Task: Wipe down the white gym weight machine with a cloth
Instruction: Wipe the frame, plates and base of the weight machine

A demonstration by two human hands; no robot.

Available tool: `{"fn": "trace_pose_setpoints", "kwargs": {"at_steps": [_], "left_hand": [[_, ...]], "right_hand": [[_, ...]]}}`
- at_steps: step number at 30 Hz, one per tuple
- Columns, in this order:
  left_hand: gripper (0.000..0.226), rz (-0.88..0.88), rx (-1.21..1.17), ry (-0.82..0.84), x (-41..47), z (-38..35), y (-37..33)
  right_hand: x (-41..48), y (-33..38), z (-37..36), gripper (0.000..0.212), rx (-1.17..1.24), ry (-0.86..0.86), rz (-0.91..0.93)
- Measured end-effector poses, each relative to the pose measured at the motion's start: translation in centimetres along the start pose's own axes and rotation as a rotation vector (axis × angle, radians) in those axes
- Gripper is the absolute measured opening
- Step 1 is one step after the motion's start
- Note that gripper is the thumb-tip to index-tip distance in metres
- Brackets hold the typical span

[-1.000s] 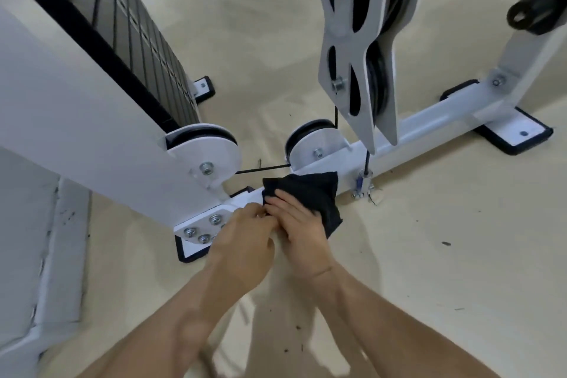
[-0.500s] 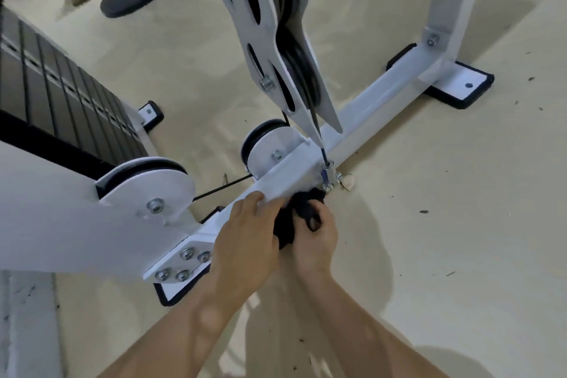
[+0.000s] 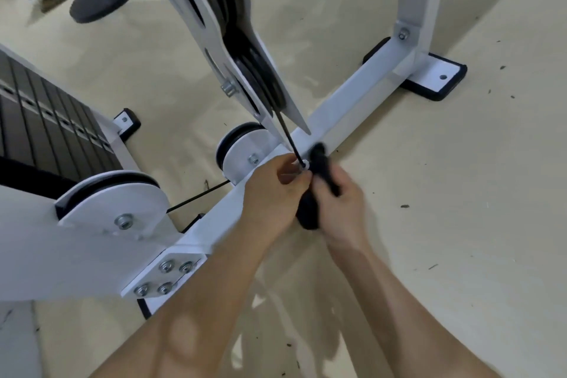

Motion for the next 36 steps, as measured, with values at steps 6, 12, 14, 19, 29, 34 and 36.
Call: {"fn": "trace_pose_setpoints", "kwargs": {"at_steps": [6,12,14,19,29,34,36], "left_hand": [[0.013,0.031,0.219,-0.080,1.7,-0.1,-0.7],[0.015,0.052,0.064,-0.016,2.4,0.2,-0.6],[0.014,0.042,0.093,0.005,2.4,0.7,0.0],[0.008,0.013,0.126,0.025,2.7,1.4,1.2],[0.013,-0.084,0.111,-0.029,1.7,0.2,2.4],[0.010,0.000,0.088,-0.091,1.9,-1.8,1.9],[0.012,0.013,0.041,-0.093,1.5,-2.3,2.0]], "right_hand": [[1.4,-0.7,1.0,0.042,-0.487,0.158,0.167],[4.5,2.0,1.4,0.052,-0.315,0.114,0.101],[3.8,1.4,0.8,0.048,-0.557,0.209,0.272],[7.5,1.4,5.6,0.043,-0.869,0.228,0.216],[8.0,2.2,5.5,0.047,-0.935,0.392,0.281],[7.1,0.9,2.5,0.047,-0.488,0.112,0.031],[5.2,-0.1,1.0,0.049,-0.415,0.203,0.053]]}}
Point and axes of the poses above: each hand's wrist, its own x-axis towards the middle knuckle, its own z-axis out of the back of the hand, y = z × x, the point moved 1 cm from there along x, towards the middle knuckle, and after that the axes turned 15 degrees about y, right-handed, at the moved point
